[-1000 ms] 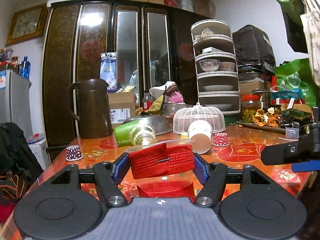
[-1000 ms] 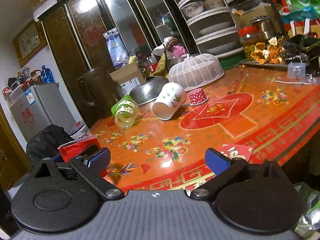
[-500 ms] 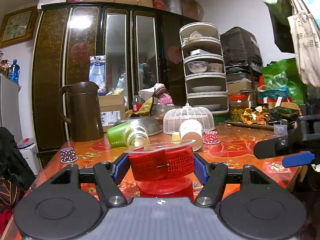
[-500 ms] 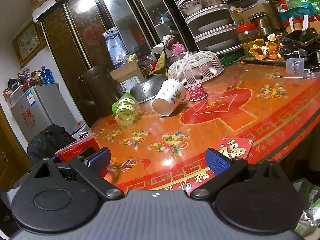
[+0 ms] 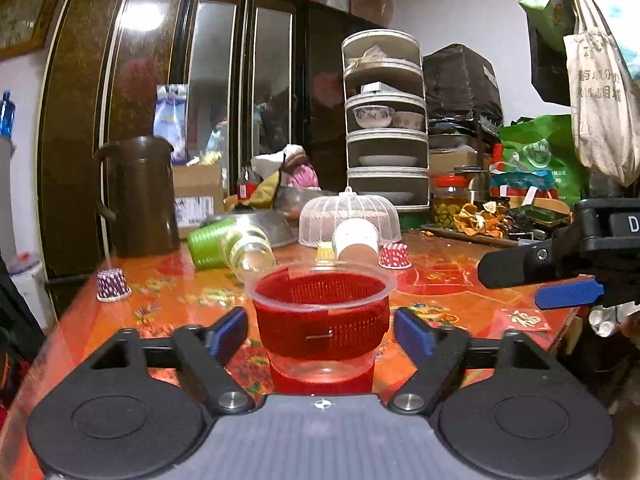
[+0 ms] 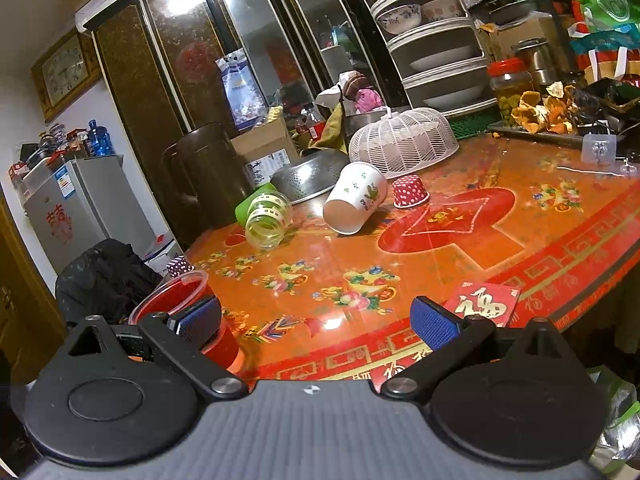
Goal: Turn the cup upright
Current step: 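Rotate the cup upright with the left gripper and set it on the table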
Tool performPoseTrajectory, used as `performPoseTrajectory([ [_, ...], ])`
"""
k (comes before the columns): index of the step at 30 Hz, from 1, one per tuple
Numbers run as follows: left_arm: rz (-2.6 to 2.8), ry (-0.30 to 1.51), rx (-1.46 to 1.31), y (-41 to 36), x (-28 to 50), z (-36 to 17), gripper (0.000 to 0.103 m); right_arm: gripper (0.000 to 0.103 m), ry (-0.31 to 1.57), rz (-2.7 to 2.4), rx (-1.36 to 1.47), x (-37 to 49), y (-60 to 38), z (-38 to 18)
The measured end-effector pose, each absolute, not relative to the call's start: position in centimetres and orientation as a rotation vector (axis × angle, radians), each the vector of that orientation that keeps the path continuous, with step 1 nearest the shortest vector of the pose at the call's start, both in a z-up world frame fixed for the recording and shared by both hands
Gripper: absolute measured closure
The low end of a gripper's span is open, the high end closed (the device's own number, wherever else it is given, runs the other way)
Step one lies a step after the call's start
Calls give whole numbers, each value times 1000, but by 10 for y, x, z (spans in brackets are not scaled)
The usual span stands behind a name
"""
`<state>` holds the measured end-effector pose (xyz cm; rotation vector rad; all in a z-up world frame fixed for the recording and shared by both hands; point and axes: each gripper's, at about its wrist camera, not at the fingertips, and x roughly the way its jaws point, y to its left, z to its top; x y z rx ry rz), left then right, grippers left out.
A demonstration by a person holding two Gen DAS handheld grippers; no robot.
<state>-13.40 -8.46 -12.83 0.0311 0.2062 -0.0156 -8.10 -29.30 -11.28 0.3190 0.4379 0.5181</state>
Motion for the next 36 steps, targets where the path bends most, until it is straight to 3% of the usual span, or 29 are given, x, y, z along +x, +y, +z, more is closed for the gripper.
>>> performPoseTrajectory([
  [5,-49,239,27,-79,-133,-131,0,1,441,522,316,-80,-290,-112],
  [13,-57,337,-22,-54,-147,-137,0,1,429,512,288,-86,-285,-110],
  [21,87,413,-76,2,-188,-61,0,1,325,438,-48,-146,-247,-75],
  [28,1,421,-72,-7,-223,-29,0,1,260,505,-25,-195,-245,-45],
  [36,-58,513,-92,-26,-216,-30,0,1,449,508,34,-164,-249,-57],
])
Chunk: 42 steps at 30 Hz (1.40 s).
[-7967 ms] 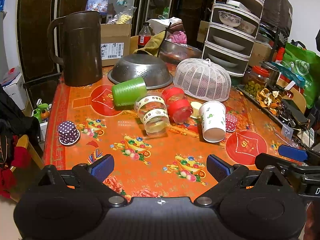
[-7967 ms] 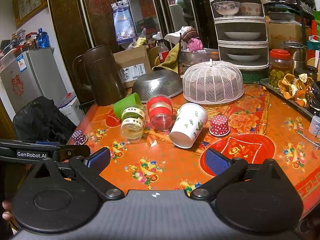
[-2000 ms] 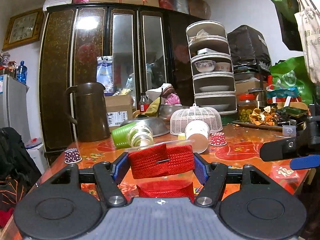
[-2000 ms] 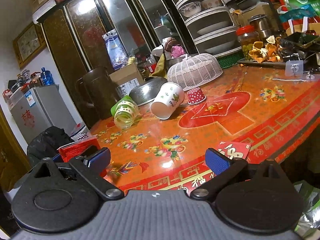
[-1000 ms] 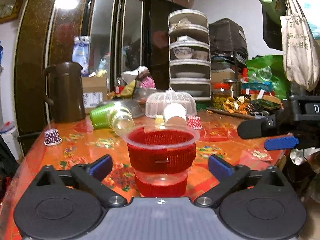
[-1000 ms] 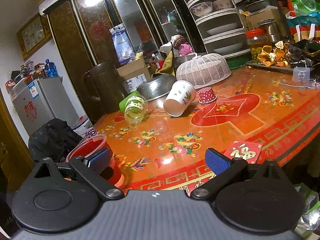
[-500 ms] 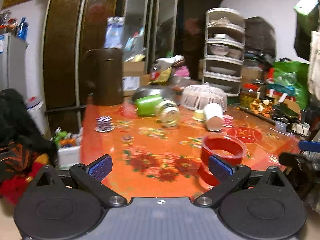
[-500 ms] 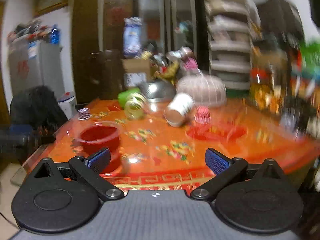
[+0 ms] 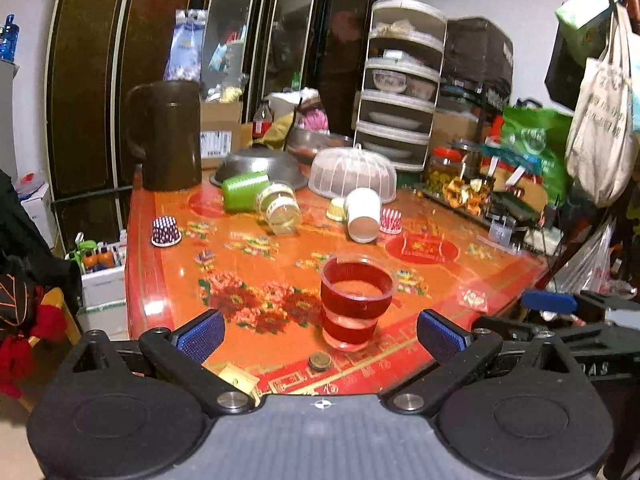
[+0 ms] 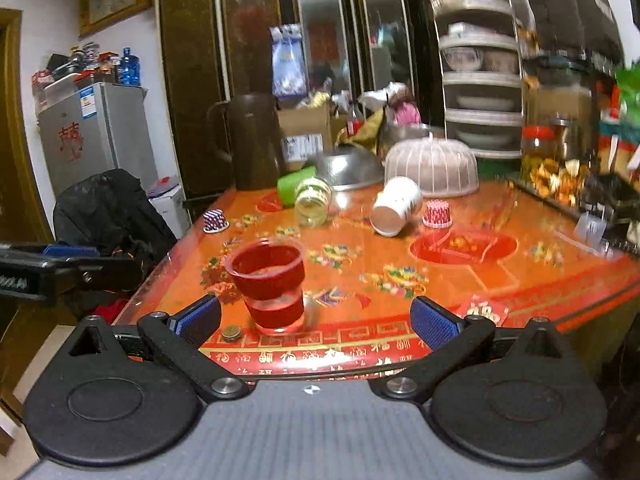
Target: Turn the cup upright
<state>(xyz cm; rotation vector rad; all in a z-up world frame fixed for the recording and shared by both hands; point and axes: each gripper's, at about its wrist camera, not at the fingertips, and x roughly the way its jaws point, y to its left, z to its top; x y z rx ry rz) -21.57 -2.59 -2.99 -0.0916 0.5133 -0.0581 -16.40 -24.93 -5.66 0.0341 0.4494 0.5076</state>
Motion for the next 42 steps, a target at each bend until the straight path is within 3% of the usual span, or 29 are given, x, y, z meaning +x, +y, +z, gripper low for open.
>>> performPoseTrajectory([
  [42,-29,562,-96,-25,-204,-39,0,1,458,551,37,-163,-249,-60],
])
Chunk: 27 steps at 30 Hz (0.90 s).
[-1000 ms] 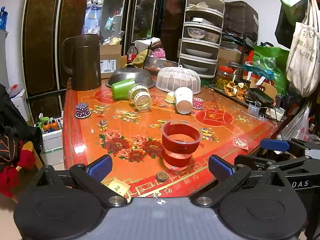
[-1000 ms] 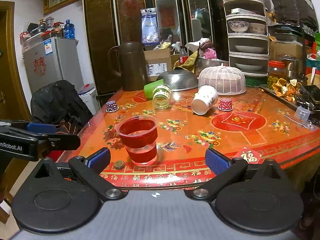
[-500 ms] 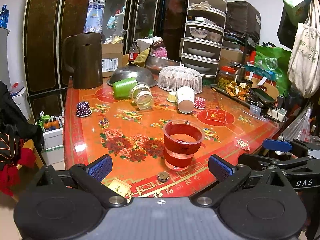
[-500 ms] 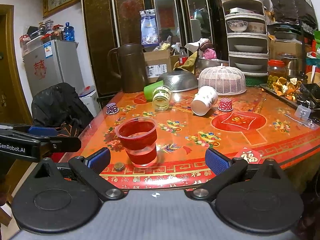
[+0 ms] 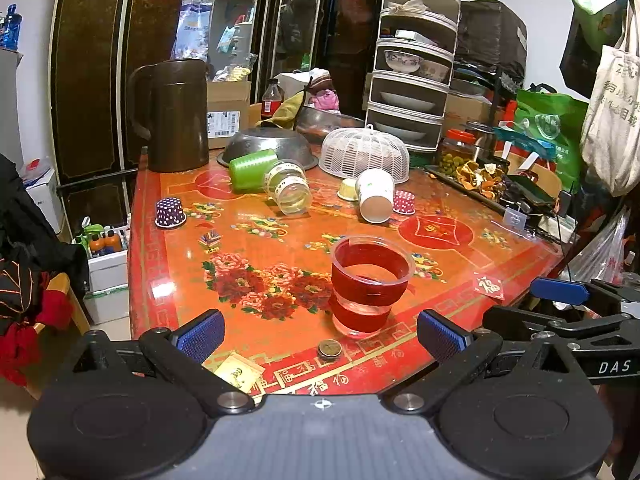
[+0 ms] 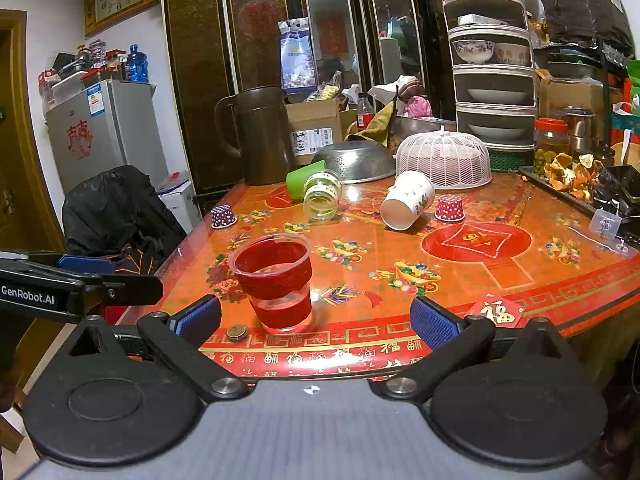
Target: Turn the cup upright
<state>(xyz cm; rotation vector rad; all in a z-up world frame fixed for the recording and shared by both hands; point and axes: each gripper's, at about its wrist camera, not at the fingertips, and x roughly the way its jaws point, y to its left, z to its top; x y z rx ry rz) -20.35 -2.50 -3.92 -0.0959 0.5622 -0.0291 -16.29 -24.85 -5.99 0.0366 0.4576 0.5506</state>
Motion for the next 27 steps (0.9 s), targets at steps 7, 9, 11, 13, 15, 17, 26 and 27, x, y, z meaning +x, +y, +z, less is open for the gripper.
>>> performPoseTrajectory([
  [7,-24,573,-103,-24,-202,-40,0,1,455,551,37,-163,-249,-60],
  [9,-24,577,-107,-24,-202,-41,0,1,456,552,38,-163,-249,-60],
  [11,-23,577,-109,-24,-201,-41,0,1,456,552,38,-163,-249,-60],
  [13,-22,577,-108,-24,-202,-41,0,1,456,553,38,-163,-249,-60],
  [15,-22,577,-107,-24,-202,-41,0,1,456,553,38,-163,-249,-60],
  [17,-22,578,-107,-24,-202,-41,0,1,455,550,38,-163,-249,-60],
  [26,-23,580,-106,-24,-201,-42,0,1,455,542,35,-161,-249,-61],
  [27,-24,580,-106,-24,-201,-42,0,1,455,542,34,-161,-249,-61],
])
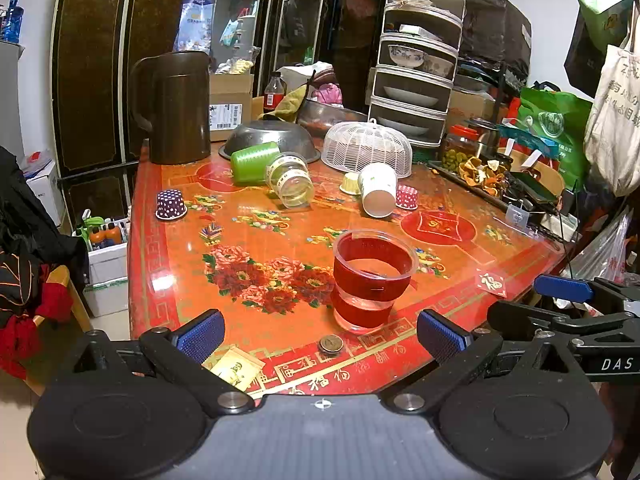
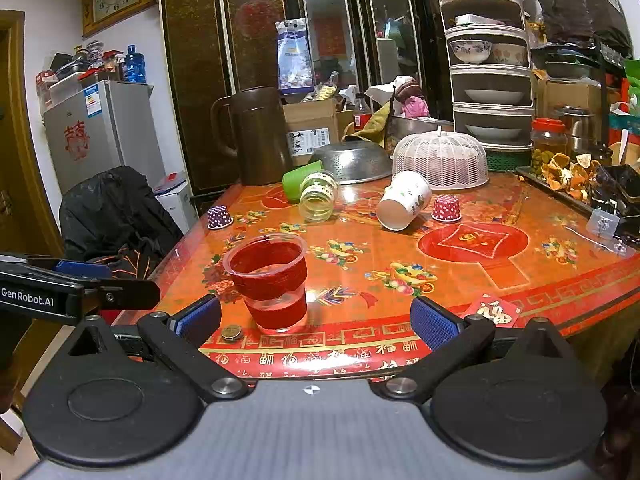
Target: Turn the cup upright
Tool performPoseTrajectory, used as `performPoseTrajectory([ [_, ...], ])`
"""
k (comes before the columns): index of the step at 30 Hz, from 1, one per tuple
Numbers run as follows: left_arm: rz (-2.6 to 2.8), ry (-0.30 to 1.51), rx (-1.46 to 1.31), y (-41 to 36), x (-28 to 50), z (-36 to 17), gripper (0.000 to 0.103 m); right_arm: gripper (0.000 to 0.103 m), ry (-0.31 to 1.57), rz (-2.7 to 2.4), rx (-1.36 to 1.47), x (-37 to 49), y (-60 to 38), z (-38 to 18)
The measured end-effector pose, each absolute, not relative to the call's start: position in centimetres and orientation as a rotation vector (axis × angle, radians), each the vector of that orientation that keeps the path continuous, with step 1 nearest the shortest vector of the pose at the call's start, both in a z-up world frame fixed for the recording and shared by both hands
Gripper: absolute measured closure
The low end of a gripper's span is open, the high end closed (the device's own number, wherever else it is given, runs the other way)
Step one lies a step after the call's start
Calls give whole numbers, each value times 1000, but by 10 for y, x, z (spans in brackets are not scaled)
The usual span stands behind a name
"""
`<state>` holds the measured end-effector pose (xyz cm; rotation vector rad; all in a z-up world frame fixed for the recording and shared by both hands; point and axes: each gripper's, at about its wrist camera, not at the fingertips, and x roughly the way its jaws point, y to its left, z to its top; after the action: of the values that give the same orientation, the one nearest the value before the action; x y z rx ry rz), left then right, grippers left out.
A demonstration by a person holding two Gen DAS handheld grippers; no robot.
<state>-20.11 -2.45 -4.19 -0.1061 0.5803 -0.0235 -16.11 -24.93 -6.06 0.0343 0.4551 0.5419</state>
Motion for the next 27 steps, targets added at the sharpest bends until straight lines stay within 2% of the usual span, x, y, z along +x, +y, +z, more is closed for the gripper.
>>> performPoseTrajectory([
  [27,-36,583,-102,-26,-200,-43,0,1,459,544,35,-159,-249,-62],
])
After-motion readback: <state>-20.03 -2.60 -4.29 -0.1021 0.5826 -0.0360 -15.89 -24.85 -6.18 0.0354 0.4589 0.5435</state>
